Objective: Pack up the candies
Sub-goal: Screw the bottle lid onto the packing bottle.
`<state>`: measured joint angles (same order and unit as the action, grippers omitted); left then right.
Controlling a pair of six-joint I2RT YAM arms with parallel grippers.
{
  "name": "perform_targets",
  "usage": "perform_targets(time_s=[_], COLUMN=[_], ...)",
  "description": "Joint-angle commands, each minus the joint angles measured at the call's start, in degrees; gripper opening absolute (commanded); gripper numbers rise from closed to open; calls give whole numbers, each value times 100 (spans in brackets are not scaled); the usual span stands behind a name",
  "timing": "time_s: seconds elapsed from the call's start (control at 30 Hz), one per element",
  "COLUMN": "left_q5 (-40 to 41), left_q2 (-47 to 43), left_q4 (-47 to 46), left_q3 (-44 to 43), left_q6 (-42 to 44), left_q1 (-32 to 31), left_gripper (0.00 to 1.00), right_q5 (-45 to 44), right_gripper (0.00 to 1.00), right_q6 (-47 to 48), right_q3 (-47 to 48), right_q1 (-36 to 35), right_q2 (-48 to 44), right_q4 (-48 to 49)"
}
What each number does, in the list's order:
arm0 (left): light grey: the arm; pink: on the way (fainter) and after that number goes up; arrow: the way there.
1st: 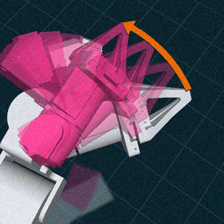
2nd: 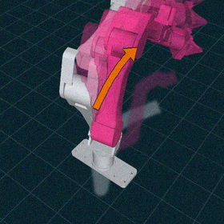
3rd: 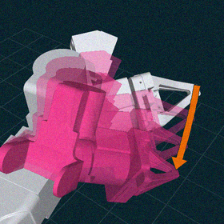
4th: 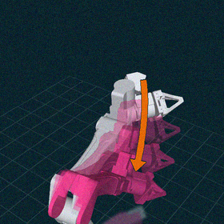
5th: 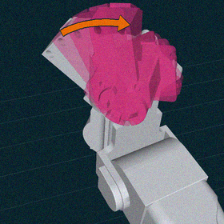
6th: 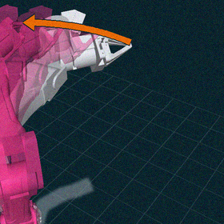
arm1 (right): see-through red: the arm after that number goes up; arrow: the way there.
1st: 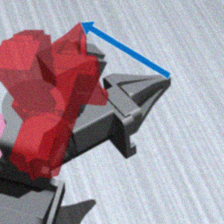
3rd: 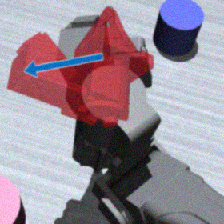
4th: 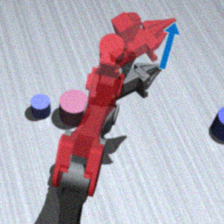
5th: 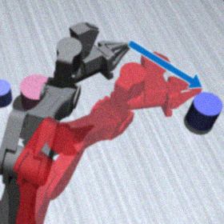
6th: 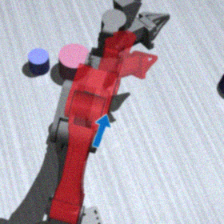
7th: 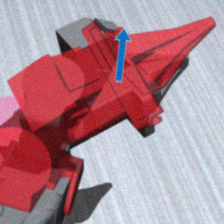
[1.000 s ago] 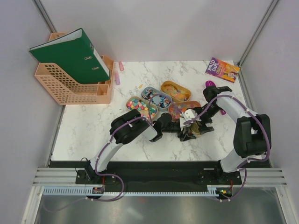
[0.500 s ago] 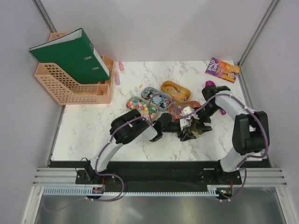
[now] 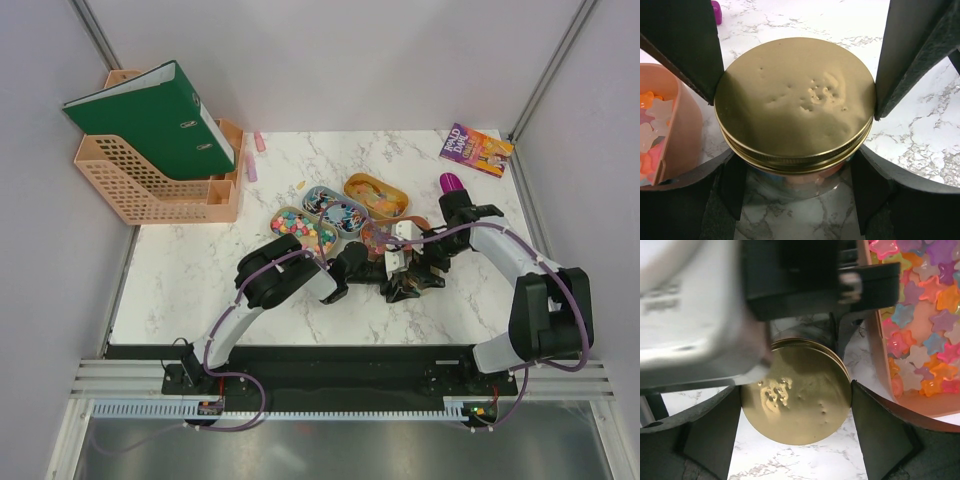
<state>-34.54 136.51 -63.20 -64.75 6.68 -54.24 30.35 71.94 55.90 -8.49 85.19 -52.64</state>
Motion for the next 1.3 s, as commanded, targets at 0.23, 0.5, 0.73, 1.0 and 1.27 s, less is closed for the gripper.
perform_targets(time_s=[0.23, 0.5, 0.73, 1.0, 1.27], left_q5=[897, 1011, 1055, 1002, 994], left_q2=[798, 755, 684, 693, 702], left_q4=[2954, 2971, 3006, 3068, 3077], left_q3=[507, 516, 586, 586, 604], left_q6=[246, 466, 624, 677, 677], left_q1=[115, 115, 106, 106, 98], left_gripper=[2, 2, 2, 2, 2], right_q5=[-539, -600, -662, -1153, -856], right_gripper=[54, 73, 98, 98, 98], right_q6=[-1945, -2686, -1553, -586, 1645], right_q3=[-518, -782, -949, -756, 236], right_q1=[-30, -21, 32, 330, 1236], right_q2=[1000, 157, -730, -1303, -1513], right_q4=[-536, -159, -571, -1591, -2576])
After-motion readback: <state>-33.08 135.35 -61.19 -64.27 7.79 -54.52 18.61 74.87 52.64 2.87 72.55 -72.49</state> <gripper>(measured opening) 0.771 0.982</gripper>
